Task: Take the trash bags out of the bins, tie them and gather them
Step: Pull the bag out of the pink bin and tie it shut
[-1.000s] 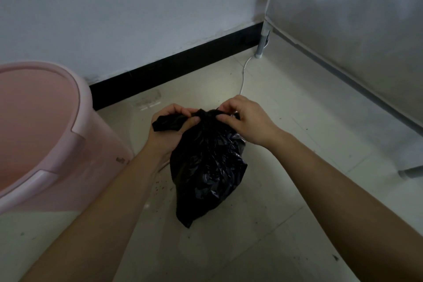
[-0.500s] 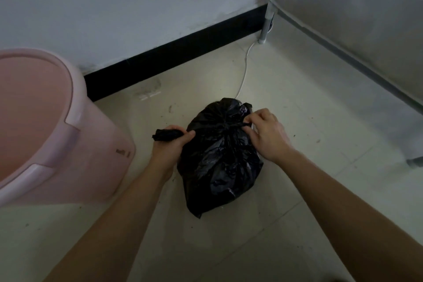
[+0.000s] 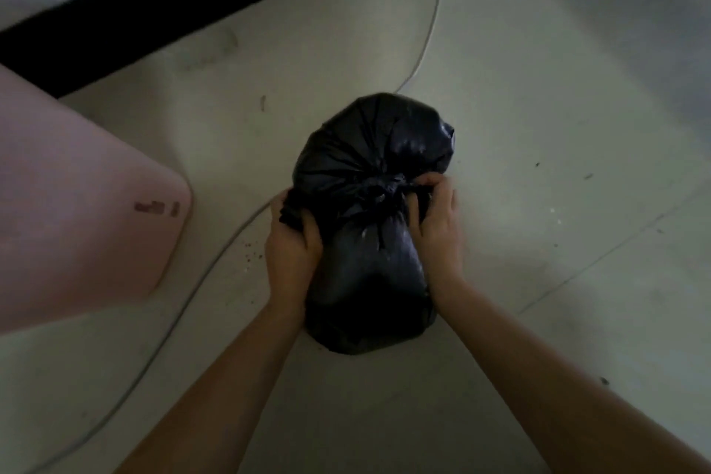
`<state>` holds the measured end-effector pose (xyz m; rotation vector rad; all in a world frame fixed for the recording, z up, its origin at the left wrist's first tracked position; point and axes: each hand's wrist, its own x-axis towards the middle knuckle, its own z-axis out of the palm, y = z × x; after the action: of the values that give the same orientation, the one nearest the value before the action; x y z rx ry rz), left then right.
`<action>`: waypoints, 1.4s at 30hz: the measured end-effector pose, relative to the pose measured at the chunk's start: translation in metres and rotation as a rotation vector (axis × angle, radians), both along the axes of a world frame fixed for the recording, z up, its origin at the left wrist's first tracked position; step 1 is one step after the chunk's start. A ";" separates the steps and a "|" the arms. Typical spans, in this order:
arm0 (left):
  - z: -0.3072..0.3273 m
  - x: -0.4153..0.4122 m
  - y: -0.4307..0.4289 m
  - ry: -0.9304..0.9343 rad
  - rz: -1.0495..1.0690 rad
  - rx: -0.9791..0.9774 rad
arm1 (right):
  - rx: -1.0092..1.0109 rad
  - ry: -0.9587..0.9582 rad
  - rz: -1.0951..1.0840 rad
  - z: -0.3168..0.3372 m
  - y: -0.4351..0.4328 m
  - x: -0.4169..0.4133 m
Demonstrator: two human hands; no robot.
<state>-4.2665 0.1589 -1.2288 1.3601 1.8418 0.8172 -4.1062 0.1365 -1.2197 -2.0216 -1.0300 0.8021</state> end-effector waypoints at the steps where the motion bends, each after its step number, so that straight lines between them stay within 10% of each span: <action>1: -0.003 -0.002 -0.004 0.025 0.017 0.015 | -0.028 0.002 -0.014 -0.003 -0.001 -0.004; 11: 0.027 -0.003 -0.028 0.010 0.133 -0.252 | -0.232 0.003 0.066 0.020 -0.014 -0.018; 19: 0.203 -0.018 -0.108 0.162 0.056 -0.445 | -0.387 -0.014 0.297 0.190 -0.090 -0.005; 27: 0.537 0.026 0.027 -0.020 0.031 -0.226 | -0.067 -0.106 0.329 0.513 0.014 0.052; 34: 0.916 0.077 0.122 0.070 -0.224 0.411 | 0.368 -0.307 0.225 0.900 0.094 0.124; 42: 1.059 0.167 0.069 -0.096 -0.554 0.666 | 0.499 -0.615 -0.096 1.071 -0.049 0.184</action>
<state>-4.0998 0.2282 -0.1696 2.0646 1.0413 1.2059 -3.9225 0.0872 -0.1488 -1.8746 -1.2918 -0.1556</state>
